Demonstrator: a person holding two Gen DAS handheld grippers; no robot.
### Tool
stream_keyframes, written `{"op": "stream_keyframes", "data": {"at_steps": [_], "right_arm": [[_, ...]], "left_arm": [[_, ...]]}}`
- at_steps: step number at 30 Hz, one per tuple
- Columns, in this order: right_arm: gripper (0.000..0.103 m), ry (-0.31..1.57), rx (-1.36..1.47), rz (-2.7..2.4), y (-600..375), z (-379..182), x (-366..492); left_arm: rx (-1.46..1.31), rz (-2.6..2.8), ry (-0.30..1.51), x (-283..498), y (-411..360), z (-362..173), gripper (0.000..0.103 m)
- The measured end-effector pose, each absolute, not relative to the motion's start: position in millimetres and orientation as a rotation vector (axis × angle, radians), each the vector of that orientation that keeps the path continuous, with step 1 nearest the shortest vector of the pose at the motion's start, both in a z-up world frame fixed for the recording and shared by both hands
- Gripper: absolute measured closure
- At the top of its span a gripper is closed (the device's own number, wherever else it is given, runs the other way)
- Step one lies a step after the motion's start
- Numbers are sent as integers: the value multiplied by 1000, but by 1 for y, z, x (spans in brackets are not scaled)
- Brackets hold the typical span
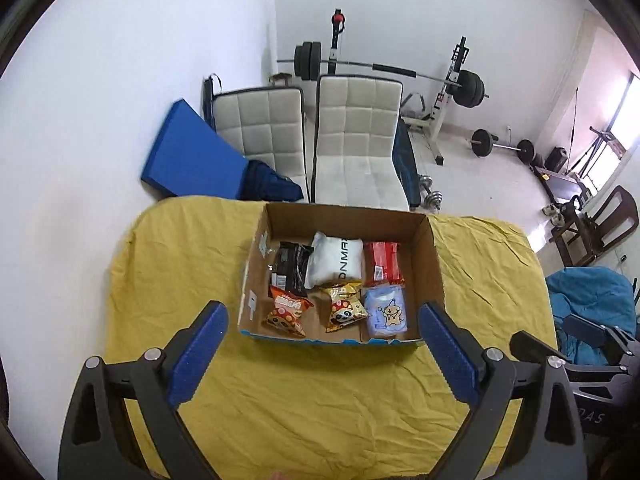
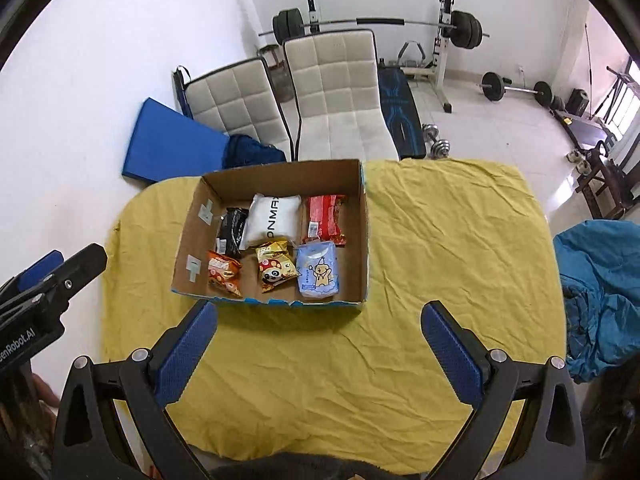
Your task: Organize snacks
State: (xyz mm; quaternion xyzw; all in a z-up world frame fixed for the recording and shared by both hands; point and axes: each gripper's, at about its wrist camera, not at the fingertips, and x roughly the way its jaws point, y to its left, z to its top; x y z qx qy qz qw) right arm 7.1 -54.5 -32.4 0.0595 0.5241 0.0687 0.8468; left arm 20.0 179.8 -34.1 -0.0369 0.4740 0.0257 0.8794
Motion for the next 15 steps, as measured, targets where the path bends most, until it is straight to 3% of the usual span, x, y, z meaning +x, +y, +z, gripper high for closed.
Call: {"op": "stream_keyframes", "data": {"at_steps": [2,15], "right_arm": [[0,1087,117,141,-57,-21,-2],[0,1053,78,118,-66,14,-28]], "left_arm": [[-74,54,976,13,178,-24,0],[-67,33,968,-16,160,-2,0]]}}
